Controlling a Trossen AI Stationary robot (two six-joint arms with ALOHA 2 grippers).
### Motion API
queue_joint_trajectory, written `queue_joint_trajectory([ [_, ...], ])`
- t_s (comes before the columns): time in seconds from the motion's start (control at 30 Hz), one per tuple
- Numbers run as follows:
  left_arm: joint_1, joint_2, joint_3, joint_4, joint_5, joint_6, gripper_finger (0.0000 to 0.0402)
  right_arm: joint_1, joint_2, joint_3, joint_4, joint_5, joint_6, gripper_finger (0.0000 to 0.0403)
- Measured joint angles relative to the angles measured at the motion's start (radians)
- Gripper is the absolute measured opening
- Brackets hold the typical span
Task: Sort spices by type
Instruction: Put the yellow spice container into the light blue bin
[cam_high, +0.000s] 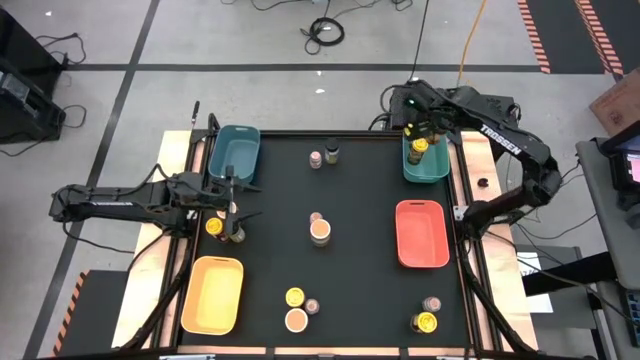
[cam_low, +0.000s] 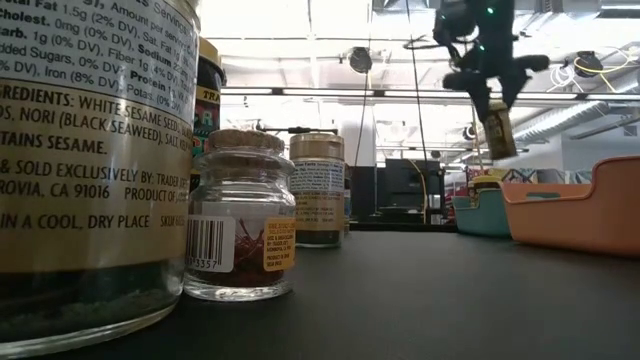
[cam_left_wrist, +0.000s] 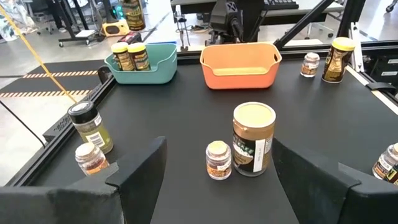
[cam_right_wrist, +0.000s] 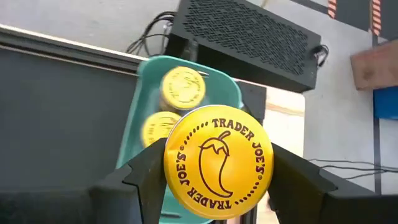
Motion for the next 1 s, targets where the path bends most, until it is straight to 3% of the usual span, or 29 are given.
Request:
queue_joint_trajectory([
  [0.4,0.0,0.0,0.0,0.004,0.0,-0.001,0.029,-0.143,-0.092,-0.303,0.309,-0.058,-0.082,0.0217],
  [1.0,0.0,0.0,0.0,0.003,0.0,-0.001,0.029,-0.147,-0.082,-0.399,0.463,0.011,-0.01,0.0217],
])
